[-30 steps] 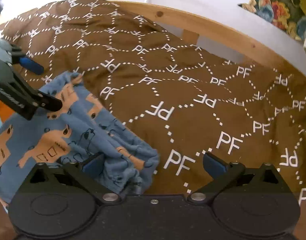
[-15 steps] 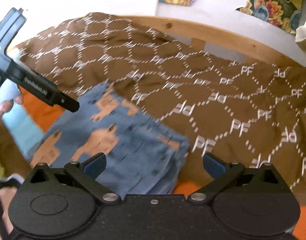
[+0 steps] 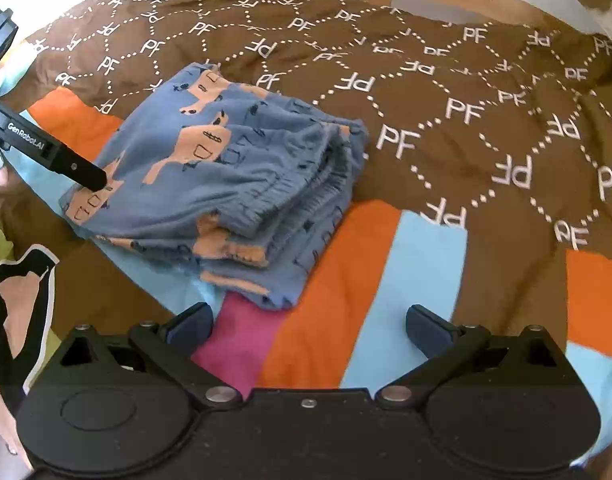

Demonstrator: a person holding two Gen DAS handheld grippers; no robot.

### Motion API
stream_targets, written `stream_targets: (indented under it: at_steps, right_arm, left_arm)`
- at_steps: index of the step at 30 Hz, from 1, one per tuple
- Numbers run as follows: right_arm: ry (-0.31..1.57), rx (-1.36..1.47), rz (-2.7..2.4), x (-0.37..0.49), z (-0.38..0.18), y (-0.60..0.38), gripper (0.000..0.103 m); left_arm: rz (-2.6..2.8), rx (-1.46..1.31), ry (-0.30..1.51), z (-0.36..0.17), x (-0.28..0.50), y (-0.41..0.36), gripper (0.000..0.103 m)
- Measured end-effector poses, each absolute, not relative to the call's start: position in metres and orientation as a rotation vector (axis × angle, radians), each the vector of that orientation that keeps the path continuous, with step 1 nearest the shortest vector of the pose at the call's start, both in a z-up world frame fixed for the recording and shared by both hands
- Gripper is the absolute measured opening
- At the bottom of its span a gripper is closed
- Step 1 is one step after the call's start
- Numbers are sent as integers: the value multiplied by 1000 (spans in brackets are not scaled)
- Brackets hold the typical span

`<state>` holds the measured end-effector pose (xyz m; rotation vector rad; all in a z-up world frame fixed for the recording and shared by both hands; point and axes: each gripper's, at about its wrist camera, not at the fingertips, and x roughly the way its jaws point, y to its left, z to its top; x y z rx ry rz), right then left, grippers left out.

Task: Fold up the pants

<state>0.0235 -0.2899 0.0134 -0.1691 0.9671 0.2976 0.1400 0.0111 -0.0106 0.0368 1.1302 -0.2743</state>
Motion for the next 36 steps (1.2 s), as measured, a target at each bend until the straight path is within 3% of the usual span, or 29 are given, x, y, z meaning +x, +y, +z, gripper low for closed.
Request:
stream_targets:
  at_steps: [17, 27, 36]
  right_arm:
    - [918, -116, 223, 30, 37, -307, 102]
    - [921, -56, 208, 37, 39, -315, 102]
    - [919, -78, 289, 33, 36, -310, 102]
  left_arm:
    - [-288, 57, 1160, -9, 126, 22, 103]
    - [-350, 254, 1108, -14, 90, 12, 103]
    - [-360, 147, 1127, -4, 91, 23, 103]
